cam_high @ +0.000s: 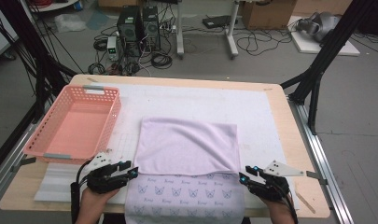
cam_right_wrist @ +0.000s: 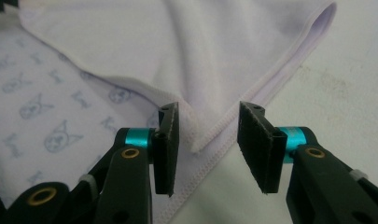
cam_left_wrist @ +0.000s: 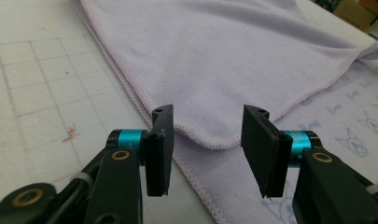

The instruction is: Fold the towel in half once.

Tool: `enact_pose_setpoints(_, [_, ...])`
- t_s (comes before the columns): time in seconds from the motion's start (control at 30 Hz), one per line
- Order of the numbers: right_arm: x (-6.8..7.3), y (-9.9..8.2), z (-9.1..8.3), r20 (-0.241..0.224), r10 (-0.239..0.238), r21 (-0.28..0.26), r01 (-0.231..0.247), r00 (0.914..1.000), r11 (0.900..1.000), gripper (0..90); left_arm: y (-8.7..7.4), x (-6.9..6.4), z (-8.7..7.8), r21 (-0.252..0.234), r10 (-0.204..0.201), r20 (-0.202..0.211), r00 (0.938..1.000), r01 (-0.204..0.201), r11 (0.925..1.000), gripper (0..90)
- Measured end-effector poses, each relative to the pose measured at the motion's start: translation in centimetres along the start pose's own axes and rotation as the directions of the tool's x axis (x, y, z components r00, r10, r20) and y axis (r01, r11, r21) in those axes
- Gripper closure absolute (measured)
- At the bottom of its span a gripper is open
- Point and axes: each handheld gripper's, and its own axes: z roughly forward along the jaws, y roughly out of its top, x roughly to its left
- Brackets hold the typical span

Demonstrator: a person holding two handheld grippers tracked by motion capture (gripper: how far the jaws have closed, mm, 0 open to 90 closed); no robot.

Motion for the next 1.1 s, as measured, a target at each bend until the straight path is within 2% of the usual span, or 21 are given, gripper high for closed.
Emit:
enact_pose_setpoints(0.07, [0.0, 0.1, -0.1, -0.003, 0.002, -0.019, -0.002, 1.0000, 0.9998, 57.8, 0.1, -0.3, 0.7, 0.030, 0.029, -0.020, 0.9994, -0.028, 0.9992, 54.5])
enact_pose_setpoints(0.13, [0.2, 0.0, 0.1, -0.012, -0.008, -0.015, 0.007, 0.9999, 0.9999, 56.7, 0.2, -0.7, 1.4, 0.069, 0.073, -0.045, 0.9963, -0.070, 0.9952, 57.1])
enact_pose_setpoints(0.2, [0.4, 0.0, 0.6, -0.024, -0.025, -0.002, 0.025, 0.9994, 0.9997, 55.1, 0.2, -1.1, 1.8, 0.104, 0.102, -0.065, 0.9926, -0.095, 0.9900, 62.3])
enact_pose_setpoints(0.23, [0.6, 0.0, 0.9, -0.023, -0.033, 0.005, 0.033, 0.9992, 0.9994, 53.5, 0.3, -1.2, 1.9, 0.106, 0.110, -0.074, 0.9912, -0.102, 0.9891, 64.6])
enact_pose_setpoints(0.3, [0.9, 0.1, 1.8, -0.001, -0.054, 0.015, 0.054, 0.9985, 0.9984, 52.4, 0.2, -1.3, 1.9, 0.109, 0.119, -0.084, 0.9894, -0.109, 0.9881, 75.7])
enact_pose_setpoints(0.37, [1.1, 0.3, 2.6, 0.019, -0.052, 0.026, 0.052, 0.9985, 0.9983, 57.3, 0.2, -1.4, 1.8, 0.098, 0.130, -0.093, 0.9871, -0.121, 0.9878, 86.1])
enact_pose_setpoints(0.4, [1.1, 0.4, 3.0, 0.019, -0.057, 0.030, 0.057, 0.9982, 0.9979, 67.4, 0.2, -1.5, 1.7, 0.088, 0.133, -0.094, 0.9866, -0.125, 0.9882, 86.6])
enact_pose_setpoints(0.47, [1.2, 0.5, 3.3, 0.011, -0.074, 0.054, 0.073, 0.9972, 0.9959, 82.5, 0.2, -1.5, 1.3, 0.060, 0.124, -0.084, 0.9886, -0.120, 0.9910, 87.1])
enact_pose_setpoints(0.5, [1.2, 0.5, 3.2, -0.007, -0.079, 0.062, 0.079, 0.9968, 0.9949, 83.3, 0.3, -1.5, 0.9, 0.045, 0.117, -0.071, 0.9906, -0.114, 0.9924, 87.1])
enact_pose_setpoints(0.6, [1.3, 0.6, 2.2, -0.030, -0.091, 0.053, 0.093, 0.9954, 0.9943, 83.7, 0.4, -1.4, -0.1, 0.006, 0.084, -0.030, 0.9960, -0.084, 0.9964, 87.1])
enact_pose_setpoints(0.63, [1.2, 0.5, 1.7, -0.046, -0.096, 0.042, 0.098, 0.9943, 0.9943, 83.7, 0.4, -1.4, -0.5, 0.002, 0.074, -0.011, 0.9972, -0.074, 0.9973, 87.0])
enact_pose_setpoints(0.77, [1.3, 0.1, 0.4, -0.126, -0.121, 0.034, 0.127, 0.9846, 0.9914, 83.5, 0.2, -1.7, -1.8, -0.017, 0.042, 0.013, 0.9990, -0.042, 0.9990, 87.0])
enact_pose_setpoints(0.87, [1.7, 0.0, -0.2, -0.152, -0.125, 0.029, 0.131, 0.9804, 0.9910, 83.6, -0.2, -2.1, -2.7, -0.009, 0.036, 0.030, 0.9989, -0.036, 0.9993, 87.0])
enact_pose_setpoints(1.1, [2.9, -0.8, -1.8, -0.204, -0.143, 0.069, 0.160, 0.9684, 0.9848, 83.4, -1.4, -2.6, -4.6, 0.027, 0.028, 0.086, 0.9959, -0.030, 0.9992, 87.1])
